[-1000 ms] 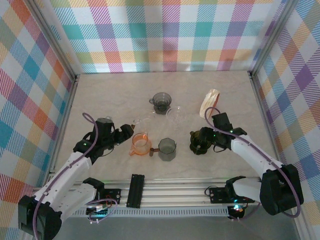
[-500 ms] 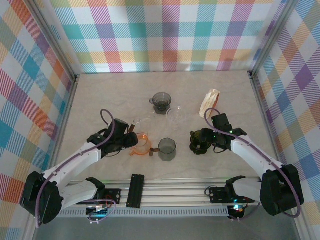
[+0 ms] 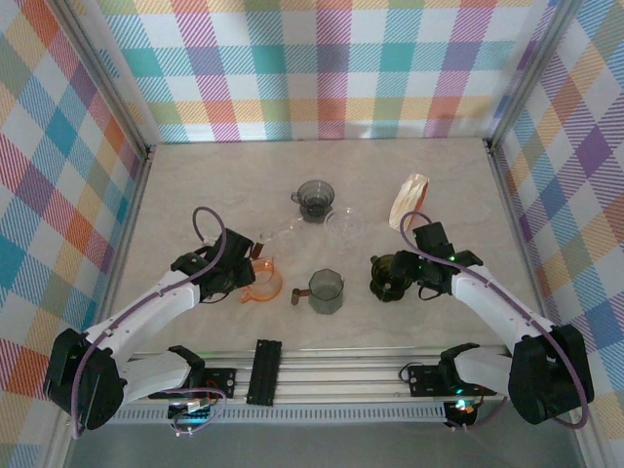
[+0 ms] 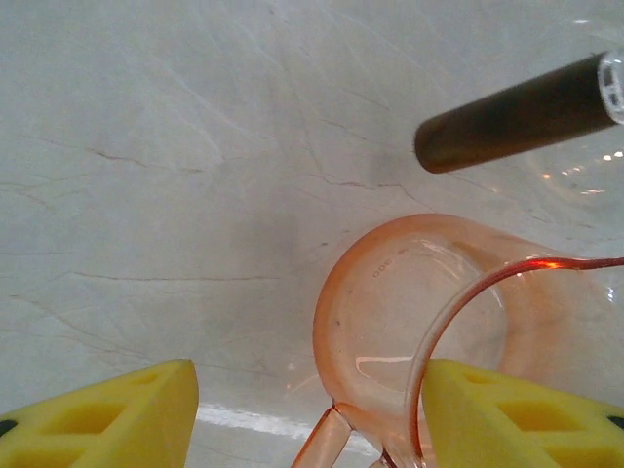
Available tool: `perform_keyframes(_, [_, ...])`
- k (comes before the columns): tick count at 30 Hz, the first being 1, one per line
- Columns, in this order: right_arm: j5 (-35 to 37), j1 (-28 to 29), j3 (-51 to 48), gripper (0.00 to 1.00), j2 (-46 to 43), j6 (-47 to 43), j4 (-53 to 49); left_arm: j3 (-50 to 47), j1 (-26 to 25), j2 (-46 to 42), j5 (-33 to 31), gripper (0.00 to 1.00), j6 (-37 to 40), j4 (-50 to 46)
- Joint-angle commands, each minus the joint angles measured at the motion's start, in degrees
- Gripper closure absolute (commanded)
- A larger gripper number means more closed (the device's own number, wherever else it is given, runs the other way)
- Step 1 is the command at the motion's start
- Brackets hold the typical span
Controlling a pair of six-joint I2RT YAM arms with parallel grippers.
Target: Place the coffee filter in the dripper
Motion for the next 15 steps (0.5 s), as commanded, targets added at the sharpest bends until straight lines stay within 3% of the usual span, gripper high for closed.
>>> perform_keyframes(1, [1.4,0.3,1.7,0.10,-1.3,1.0,-2.0,2.1,-0.4,-1.7,-4.7,0.38,0.8,-3.9])
perform_keyframes(4, [0.4,0.3,1.2,0.15,-2.3,0.6,-1.5,2.6,-0.5,-3.5,-2.3,0.35,0.6,-2.7])
perform_keyframes(9, [-2.3,0.3,-0.3,0.30,-2.9,0.3,0.1,3.0,-0.6,-9.1,2.6,0.15,0.6,1.4])
perform_keyframes(15, [-3.8,0.3,-1.2,0.50,-0.6,0.9,1.7,4.4,-0.6,-10.1,8.4,0.13,2.3,4.0])
